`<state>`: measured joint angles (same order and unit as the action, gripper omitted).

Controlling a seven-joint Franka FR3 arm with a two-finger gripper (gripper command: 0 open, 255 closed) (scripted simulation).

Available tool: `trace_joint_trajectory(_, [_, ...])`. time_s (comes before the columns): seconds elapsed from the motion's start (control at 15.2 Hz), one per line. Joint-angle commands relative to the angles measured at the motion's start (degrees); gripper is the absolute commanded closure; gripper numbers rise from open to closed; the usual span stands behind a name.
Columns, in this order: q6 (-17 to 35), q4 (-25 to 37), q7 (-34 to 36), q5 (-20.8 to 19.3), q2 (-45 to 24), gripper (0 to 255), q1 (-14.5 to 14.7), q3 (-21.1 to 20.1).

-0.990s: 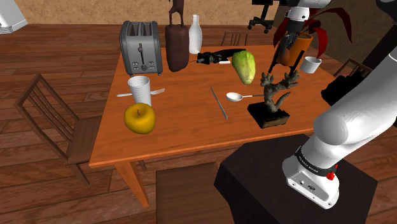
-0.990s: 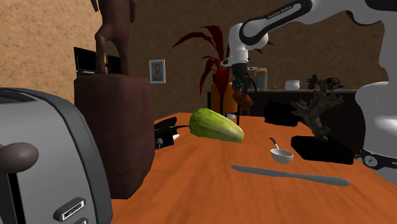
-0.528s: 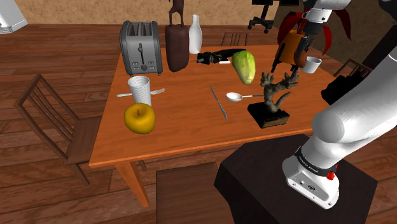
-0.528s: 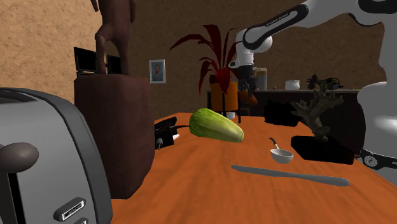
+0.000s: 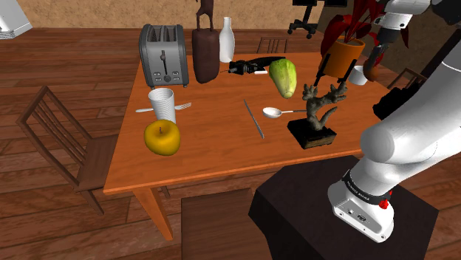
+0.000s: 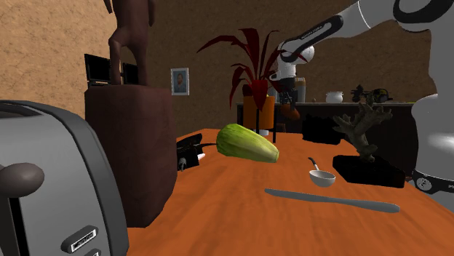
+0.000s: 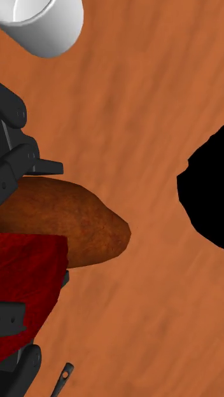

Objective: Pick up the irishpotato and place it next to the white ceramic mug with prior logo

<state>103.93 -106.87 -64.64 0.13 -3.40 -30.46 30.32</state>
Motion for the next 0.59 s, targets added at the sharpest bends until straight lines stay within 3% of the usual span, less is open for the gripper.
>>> trace_joint_trajectory(0.0, [-0.6,1.6,-3.1,0.3,-1.1,255,-1.6,1.3])
trace_joint_trajectory(0.33, [-1.8,7.5,-11.3,3.0,-6.7,255,-6.4,4.3])
trace_joint_trajectory(0.53, [0.4,5.6,-11.4,3.2,-7.1,255,-6.5,4.1])
